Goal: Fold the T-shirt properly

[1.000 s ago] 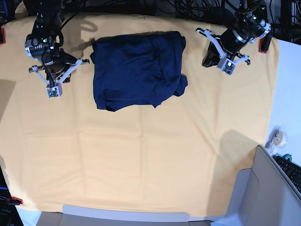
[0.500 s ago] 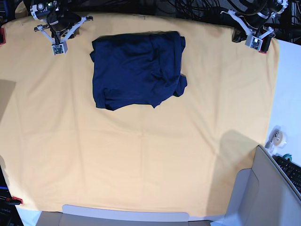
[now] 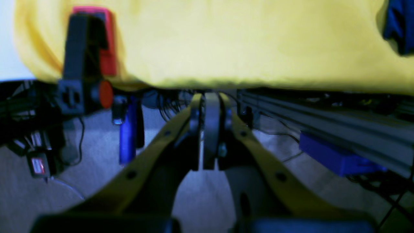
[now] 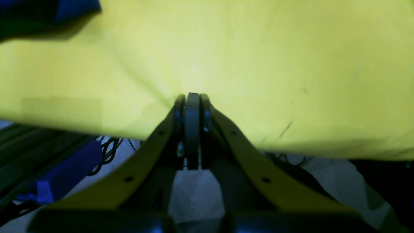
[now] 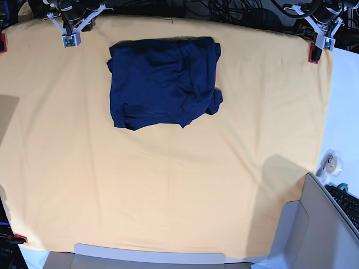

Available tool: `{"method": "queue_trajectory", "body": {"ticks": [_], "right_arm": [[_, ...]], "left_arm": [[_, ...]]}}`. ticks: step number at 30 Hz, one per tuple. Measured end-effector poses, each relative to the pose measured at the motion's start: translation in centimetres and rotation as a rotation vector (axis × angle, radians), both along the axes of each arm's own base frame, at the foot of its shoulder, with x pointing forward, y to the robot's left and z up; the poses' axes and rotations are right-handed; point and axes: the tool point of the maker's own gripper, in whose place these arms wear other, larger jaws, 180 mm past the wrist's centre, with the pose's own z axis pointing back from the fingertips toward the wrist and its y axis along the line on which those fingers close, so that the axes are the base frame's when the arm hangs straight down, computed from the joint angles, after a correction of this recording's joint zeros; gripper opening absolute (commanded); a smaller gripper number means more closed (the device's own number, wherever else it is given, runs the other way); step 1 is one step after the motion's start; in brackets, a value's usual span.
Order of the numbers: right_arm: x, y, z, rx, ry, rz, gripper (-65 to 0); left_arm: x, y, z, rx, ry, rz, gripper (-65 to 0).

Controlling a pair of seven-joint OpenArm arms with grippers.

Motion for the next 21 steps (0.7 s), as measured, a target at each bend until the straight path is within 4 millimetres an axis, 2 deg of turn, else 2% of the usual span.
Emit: {"method": "queue_trajectory", "body": {"ticks": [2, 3, 4, 5, 6, 7, 11, 14, 16, 19, 21], "right_arm": [[-0.6, 0.0, 0.0, 0.001, 0.008, 0.0, -65.0], [-1.8, 0.0, -0.4, 0.001, 0.067, 0.004, -65.0], [-5.4, 0.2, -1.6, 0.001, 0.238, 0.022, -65.0], [-7.7, 0.5, -2.4, 0.016, 0.317, 0.018, -65.0], [-9.7, 0.6, -2.4, 0.02, 0.366, 0.005, -65.0], [-10.3, 0.5, -2.2, 0.013, 0.378, 0.013, -65.0], [-8.0, -0.7, -1.6, -0.016, 0.296, 0.053, -65.0], [-9.3, -1.5, -1.5, -0.044, 0.333, 0.062, -65.0], [-10.0, -1.1, -1.6, -0.029, 0.348, 0.057, -65.0], [-8.9, -0.9, -1.6, -0.019, 0.306, 0.061, -65.0], [-9.2, -1.2, -1.5, -0.032, 0.312, 0.061, -65.0]], "left_arm": [[-1.0, -0.2, -0.5, -0.009, 0.031, 0.02, -65.0], [-1.3, -0.3, -0.7, -0.015, 0.037, 0.027, -65.0], [-1.4, -0.5, -0.7, -0.02, 0.04, 0.03, -65.0], [-1.5, -0.4, -0.7, -0.02, 0.042, 0.03, -65.0], [-1.6, -0.4, -0.7, -0.017, 0.043, 0.027, -65.0], [-1.9, -0.4, -0.7, -0.017, 0.047, 0.027, -65.0], [-3.5, -0.2, -1.0, -0.006, 0.103, 0.031, -65.0], [-3.4, -0.8, -1.6, -0.046, 0.09, 0.037, -65.0], [-3.9, -1.0, -2.0, -0.047, 0.117, 0.035, -65.0], [-4.2, -1.4, -2.1, -0.06, 0.126, 0.033, -65.0], [-4.6, -1.5, -1.9, -0.057, 0.129, 0.027, -65.0]]}}
